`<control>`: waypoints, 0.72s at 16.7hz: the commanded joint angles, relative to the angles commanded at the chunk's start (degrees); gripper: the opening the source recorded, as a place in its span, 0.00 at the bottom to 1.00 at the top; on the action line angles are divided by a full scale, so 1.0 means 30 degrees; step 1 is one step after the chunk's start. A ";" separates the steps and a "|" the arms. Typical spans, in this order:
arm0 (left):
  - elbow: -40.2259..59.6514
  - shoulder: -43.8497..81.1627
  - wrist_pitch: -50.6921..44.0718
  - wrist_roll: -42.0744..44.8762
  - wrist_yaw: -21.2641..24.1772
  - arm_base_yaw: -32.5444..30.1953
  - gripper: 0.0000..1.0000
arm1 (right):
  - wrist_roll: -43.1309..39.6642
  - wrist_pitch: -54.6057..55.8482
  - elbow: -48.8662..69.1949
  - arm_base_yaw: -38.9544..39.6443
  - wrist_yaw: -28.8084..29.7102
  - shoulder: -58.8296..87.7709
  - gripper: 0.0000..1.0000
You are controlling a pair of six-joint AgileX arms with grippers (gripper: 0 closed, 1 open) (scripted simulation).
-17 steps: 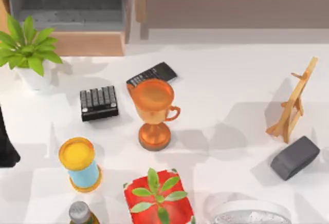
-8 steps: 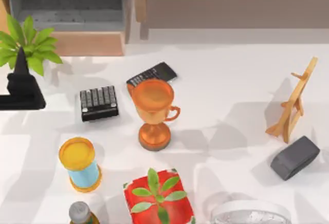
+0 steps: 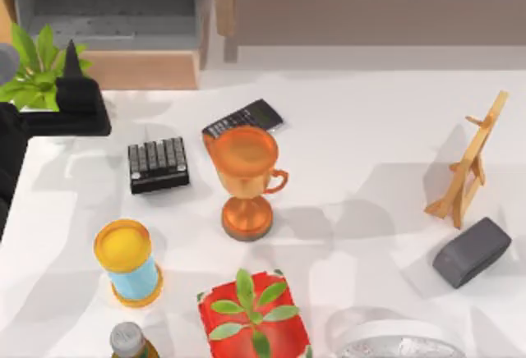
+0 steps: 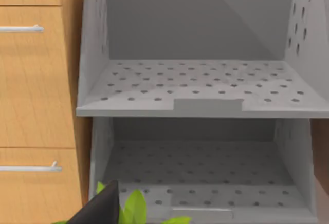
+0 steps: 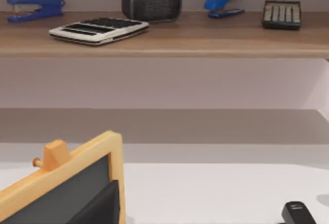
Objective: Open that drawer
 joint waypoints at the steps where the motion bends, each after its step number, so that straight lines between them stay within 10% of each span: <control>1: 0.0000 0.0000 0.0000 0.0000 0.0000 0.0000 1.00 | 0.0000 0.0000 0.0000 0.0000 0.0000 0.0000 1.00; 6: 0.0346 0.0549 0.0327 0.0633 0.0457 0.0679 1.00 | 0.0000 0.0000 0.0000 0.0000 0.0000 0.0000 1.00; 12: 0.3989 0.6816 0.3499 0.7251 0.4342 0.5991 1.00 | 0.0000 0.0000 0.0000 0.0000 0.0000 0.0000 1.00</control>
